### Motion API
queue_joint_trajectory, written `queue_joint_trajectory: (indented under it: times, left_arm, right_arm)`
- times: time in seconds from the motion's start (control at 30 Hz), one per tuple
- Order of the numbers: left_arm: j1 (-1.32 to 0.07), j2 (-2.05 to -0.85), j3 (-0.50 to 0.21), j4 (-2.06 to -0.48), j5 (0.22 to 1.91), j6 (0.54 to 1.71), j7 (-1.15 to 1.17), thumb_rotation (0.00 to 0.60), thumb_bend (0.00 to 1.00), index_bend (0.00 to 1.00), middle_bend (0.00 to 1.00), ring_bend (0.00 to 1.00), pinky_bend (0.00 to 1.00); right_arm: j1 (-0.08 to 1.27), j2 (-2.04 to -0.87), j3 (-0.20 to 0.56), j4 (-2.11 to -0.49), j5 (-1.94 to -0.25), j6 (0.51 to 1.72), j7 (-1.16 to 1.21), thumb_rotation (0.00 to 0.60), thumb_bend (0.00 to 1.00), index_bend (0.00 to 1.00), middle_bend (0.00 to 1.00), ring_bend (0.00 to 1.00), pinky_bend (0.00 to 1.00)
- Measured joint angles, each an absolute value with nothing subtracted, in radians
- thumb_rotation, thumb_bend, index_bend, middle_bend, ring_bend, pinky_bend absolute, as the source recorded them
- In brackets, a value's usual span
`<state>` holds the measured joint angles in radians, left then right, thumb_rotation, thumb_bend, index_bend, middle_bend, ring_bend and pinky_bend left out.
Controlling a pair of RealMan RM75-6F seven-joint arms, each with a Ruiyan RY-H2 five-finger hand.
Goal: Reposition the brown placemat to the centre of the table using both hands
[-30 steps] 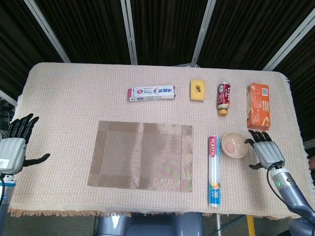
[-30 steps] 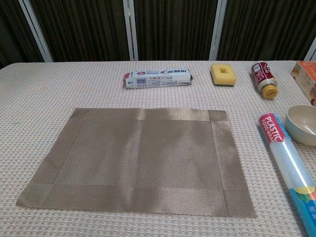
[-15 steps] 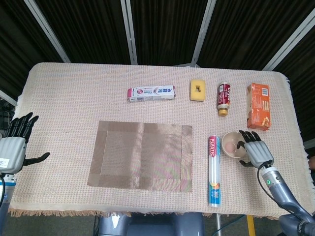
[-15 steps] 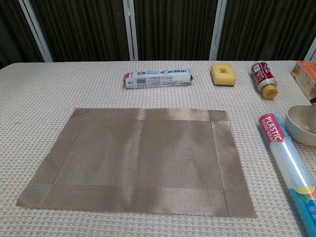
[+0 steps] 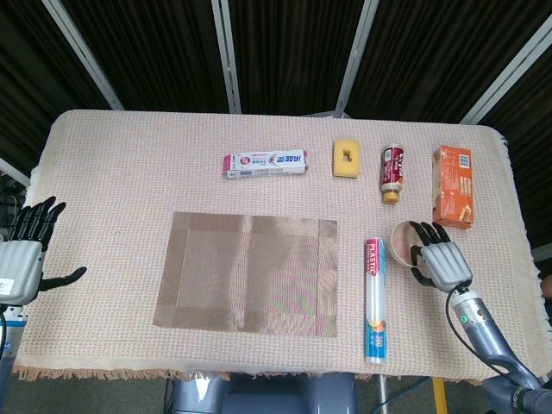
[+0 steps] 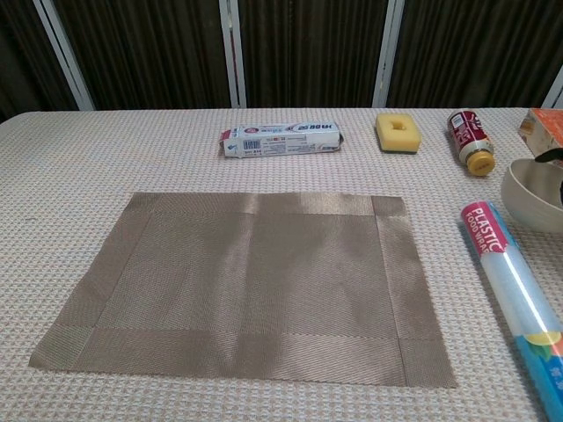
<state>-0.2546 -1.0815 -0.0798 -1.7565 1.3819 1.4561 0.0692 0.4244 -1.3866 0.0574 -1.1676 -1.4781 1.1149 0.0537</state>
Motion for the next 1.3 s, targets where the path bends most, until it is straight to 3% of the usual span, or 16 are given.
queue_joint_trajectory:
  times: [0.33, 0.67, 0.97, 1.3]
  left_arm:
    - [-0.255, -1.075, -0.088, -1.751, 1.379, 1.424, 0.042, 0.6, 0.0, 0.0, 0.0, 0.0, 0.0]
    - [-0.258, -1.081, -0.096, -1.734, 1.363, 1.398, 0.044, 0.6, 0.0, 0.0, 0.0, 0.0, 0.0]
    - [-0.261, -1.087, -0.106, -1.715, 1.338, 1.379, 0.044, 0.6, 0.0, 0.0, 0.0, 0.0, 0.0]
    - [-0.264, -1.091, -0.116, -1.694, 1.316, 1.358, 0.036, 0.6, 0.0, 0.0, 0.0, 0.0, 0.0]
  right_arm:
    - [0.454, -1.282, 0.08, -1.38, -1.576, 1.205, 0.009, 0.6, 0.39, 0.66, 0.03, 0.0, 0.0]
    - [0.634, -1.232, 0.107, -1.553, -1.626, 0.993, -0.126, 0.6, 0.39, 0.66, 0.04, 0.0, 0.0]
    - [0.795, -1.361, 0.152, -1.561, -1.619, 0.82, -0.291, 0.6, 0.39, 0.66, 0.06, 0.0, 0.0]
    - [0.889, -1.525, 0.183, -1.481, -1.575, 0.741, -0.432, 0.6, 0.39, 0.66, 0.06, 0.0, 0.0]
